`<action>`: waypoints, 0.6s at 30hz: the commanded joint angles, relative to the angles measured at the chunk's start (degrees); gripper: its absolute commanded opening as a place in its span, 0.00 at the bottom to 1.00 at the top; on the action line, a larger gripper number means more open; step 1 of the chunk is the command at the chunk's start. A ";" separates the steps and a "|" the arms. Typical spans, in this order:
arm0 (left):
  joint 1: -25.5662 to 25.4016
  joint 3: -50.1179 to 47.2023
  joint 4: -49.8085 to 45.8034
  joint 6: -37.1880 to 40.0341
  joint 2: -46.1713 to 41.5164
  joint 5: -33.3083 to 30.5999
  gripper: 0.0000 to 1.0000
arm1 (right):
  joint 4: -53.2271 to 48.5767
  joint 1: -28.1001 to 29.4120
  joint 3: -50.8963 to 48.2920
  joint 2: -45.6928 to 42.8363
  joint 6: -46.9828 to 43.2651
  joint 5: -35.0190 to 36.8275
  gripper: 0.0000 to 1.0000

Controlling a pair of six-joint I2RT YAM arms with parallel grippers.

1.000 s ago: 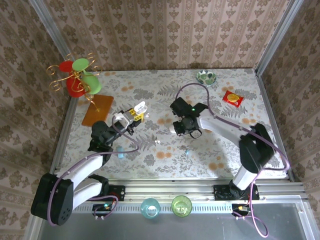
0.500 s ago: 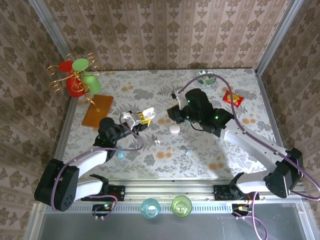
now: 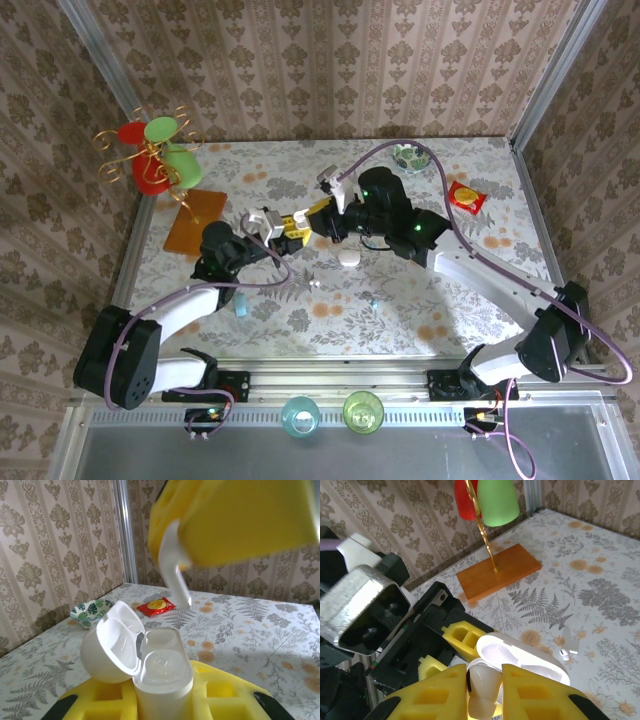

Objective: Insert the wireless bluetooth earbuds into the charging case

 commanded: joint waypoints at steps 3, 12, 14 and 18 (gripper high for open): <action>-1.77 2.17 3.87 -4.89 1.19 3.52 0.00 | 2.37 0.46 2.14 1.81 -1.21 -2.96 0.21; -2.21 2.44 4.85 -5.80 1.42 1.75 0.00 | 2.42 0.53 1.53 2.43 -1.40 -3.25 0.20; -2.22 2.66 5.09 -6.36 1.35 1.48 0.00 | 2.32 0.53 1.22 2.51 -1.60 -3.06 0.20; -2.30 3.06 6.22 -7.85 1.39 0.02 0.00 | 2.63 0.49 0.70 2.76 -1.48 -3.14 0.20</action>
